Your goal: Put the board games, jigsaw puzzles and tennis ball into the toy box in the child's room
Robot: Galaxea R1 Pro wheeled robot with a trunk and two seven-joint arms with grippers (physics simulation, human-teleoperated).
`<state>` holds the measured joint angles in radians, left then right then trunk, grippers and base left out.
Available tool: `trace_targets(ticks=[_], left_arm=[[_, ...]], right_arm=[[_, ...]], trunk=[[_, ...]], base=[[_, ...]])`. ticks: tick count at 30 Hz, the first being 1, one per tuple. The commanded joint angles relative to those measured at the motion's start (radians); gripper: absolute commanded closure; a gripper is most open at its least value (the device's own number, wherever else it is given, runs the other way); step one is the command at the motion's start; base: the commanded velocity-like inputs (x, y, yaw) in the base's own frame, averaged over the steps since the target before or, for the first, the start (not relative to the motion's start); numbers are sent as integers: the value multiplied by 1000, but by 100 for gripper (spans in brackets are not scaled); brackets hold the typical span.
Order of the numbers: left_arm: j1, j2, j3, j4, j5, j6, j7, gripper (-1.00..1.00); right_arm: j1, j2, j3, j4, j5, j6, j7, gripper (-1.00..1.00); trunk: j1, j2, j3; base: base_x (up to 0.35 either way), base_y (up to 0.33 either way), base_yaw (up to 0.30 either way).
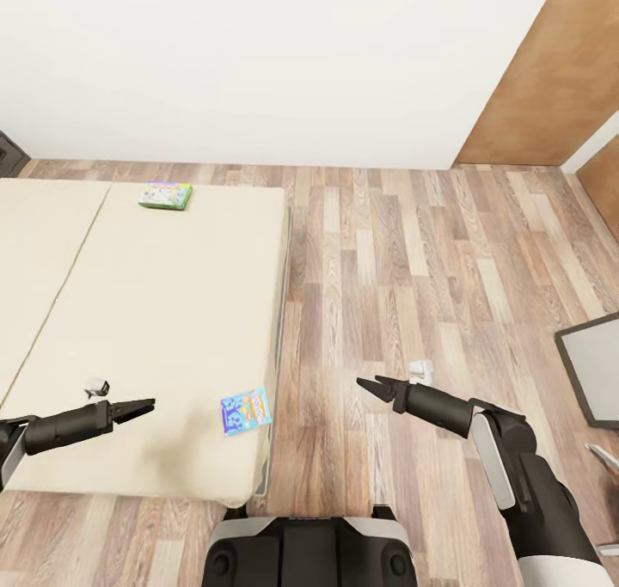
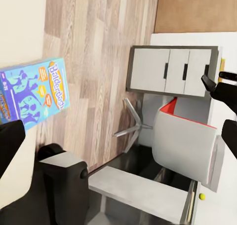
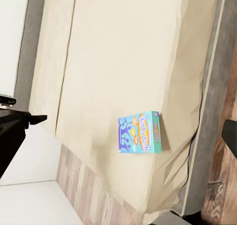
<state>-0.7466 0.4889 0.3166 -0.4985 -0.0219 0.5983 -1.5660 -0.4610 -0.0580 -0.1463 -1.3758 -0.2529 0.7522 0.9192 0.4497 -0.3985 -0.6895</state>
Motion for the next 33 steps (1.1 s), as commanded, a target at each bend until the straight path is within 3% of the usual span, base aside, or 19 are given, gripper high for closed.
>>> trace_targets(ticks=[1, 33], left_arm=[[0, 0, 0, 0, -2, 11, -5, -100], [0, -6, -6, 0, -3, 7, -5, -100]], right_arm=[[0, 0, -1, 0, -4, 6, 2, -100], [4, 1, -3, 0, -4, 3, 0, -100]], trunk=[[0, -1, 1], [0, -1, 52]], base=[[-123, 0, 0], [-10, 0, 0]])
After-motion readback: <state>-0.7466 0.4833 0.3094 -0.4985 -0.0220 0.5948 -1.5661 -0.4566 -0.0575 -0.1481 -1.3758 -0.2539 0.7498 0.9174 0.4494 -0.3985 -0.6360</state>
